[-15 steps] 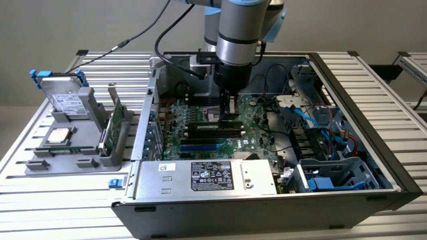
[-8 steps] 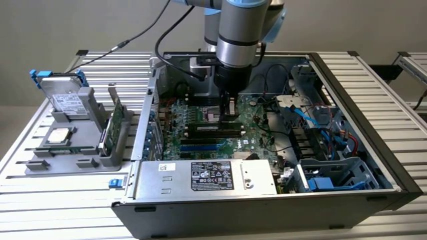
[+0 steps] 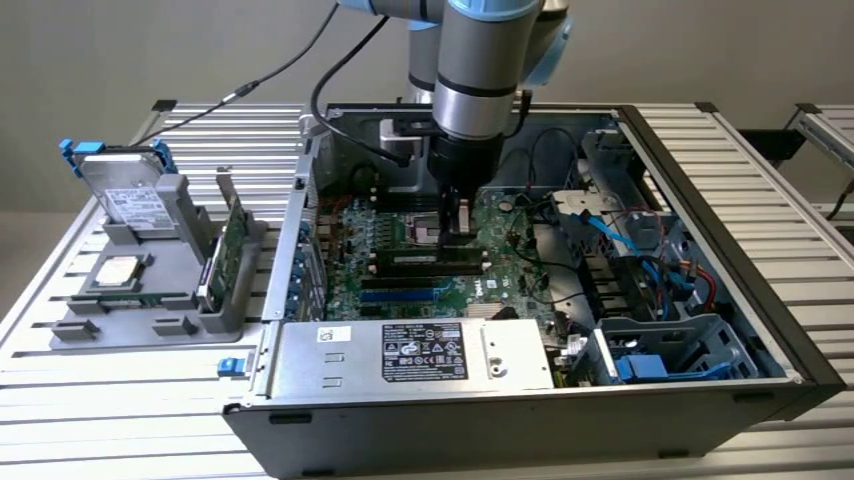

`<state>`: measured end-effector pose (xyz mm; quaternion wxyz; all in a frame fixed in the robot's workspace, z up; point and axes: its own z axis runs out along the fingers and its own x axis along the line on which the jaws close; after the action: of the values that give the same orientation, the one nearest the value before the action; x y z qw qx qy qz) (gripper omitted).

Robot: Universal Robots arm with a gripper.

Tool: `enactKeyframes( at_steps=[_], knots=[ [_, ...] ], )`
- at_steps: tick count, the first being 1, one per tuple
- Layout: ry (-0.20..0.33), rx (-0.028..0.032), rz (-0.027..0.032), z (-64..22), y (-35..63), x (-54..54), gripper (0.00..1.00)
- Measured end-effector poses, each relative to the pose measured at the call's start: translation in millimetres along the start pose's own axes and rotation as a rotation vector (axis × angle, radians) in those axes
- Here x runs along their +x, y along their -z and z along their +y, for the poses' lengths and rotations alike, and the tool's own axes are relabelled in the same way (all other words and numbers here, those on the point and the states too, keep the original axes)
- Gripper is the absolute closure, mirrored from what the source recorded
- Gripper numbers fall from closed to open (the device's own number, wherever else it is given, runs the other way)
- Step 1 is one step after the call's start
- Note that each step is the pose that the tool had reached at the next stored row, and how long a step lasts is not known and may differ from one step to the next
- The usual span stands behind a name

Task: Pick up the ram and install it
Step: 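Insert the ram into the slot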

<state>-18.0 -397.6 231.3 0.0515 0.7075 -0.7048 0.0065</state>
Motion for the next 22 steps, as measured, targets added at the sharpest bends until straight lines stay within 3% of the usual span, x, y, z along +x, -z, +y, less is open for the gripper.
enactKeyframes(
  at_steps=[22],
  knots=[
    [0.0, -0.0001, 0.0001, -0.6, -4.0, 0.6, 0.87]
  ],
)
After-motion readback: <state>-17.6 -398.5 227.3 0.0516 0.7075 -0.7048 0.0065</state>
